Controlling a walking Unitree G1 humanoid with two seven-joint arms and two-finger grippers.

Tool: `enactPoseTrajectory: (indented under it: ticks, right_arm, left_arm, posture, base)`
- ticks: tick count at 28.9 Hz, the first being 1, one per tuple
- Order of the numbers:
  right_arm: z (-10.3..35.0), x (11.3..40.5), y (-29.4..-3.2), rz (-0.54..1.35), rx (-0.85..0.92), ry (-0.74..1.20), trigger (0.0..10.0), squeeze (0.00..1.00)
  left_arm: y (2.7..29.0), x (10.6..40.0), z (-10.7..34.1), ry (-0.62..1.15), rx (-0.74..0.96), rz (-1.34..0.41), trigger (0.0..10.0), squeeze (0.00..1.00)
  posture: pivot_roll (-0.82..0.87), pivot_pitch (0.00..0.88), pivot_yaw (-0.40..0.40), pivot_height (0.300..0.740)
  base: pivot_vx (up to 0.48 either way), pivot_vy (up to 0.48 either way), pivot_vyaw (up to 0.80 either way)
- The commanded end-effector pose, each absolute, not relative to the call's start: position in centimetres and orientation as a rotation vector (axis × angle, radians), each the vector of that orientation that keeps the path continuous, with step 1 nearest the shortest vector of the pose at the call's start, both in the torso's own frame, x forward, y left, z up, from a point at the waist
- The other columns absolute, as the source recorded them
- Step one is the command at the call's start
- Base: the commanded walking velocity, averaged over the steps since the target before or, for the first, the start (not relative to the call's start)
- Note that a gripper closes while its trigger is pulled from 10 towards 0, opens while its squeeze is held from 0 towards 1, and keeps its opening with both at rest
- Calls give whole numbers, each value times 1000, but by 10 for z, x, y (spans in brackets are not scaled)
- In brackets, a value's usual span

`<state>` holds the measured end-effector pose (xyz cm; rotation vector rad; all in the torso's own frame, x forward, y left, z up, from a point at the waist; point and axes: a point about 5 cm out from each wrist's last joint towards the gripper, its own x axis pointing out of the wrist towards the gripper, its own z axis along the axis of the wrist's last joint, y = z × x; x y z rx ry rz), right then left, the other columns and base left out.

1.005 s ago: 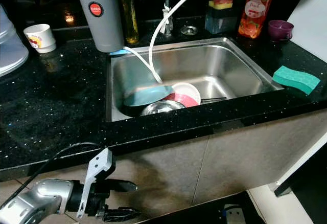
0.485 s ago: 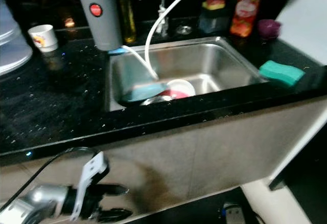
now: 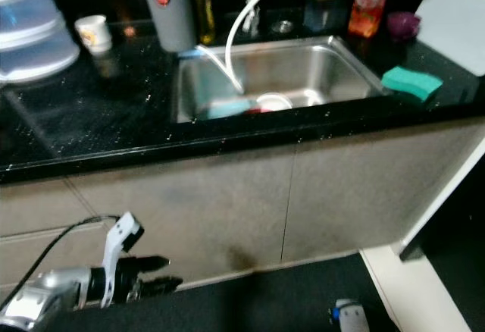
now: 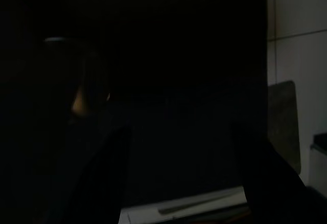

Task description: Kitchen organization

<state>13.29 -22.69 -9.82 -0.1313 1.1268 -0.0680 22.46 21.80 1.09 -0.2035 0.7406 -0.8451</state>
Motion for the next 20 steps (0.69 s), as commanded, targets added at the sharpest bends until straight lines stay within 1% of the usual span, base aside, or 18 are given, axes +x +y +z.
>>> enactPoseTrajectory:
  ticks: [1,2,4,5,6,12,13,20]
  right_arm:
    - [-99,132,-226,-59,-160,1142,10000,0]
    - [-99,132,-226,-59,-160,1142,10000,0]
    - [-99,133,-226,-52,-179,1145,10000,0]
    - [-99,133,-226,-52,-179,1145,10000,0]
    - [-98,133,-226,-43,-191,1146,10000,0]
    - [-98,134,-227,-23,-219,1151,10000,0]
    - [-98,134,-227,-20,-226,1152,10000,0]
    - [-98,135,-227,-13,-245,1153,10000,0]
  left_arm:
    - [220,226,1,747,-226,-767,10000,0]
    - [220,226,1,747,-226,-767,10000,0]
    - [218,227,-11,773,-259,-677,10000,0]
    - [218,227,-11,773,-259,-677,10000,0]
    - [214,226,-22,798,-287,-602,10000,0]
    - [205,226,-35,827,-322,-512,10000,0]
    - [203,225,-40,842,-340,-464,10000,0]
    - [199,219,-49,878,-338,-400,10000,0]
  posture:
    - [-8,0,25,740]
    - [-8,0,25,740]
    - [-8,0,18,740]
    - [-8,0,18,740]
    - [-6,0,15,740]
    - [-8,0,9,740]
    - [-9,0,7,740]
    - [-11,0,5,740]
  base:
    - [-439,0,0]
    - [-439,0,0]
    - [-424,0,0]
    - [-420,0,0]
    - [-450,0,0]
    - [-451,0,0]
    - [-442,0,0]
    - [-453,0,0]
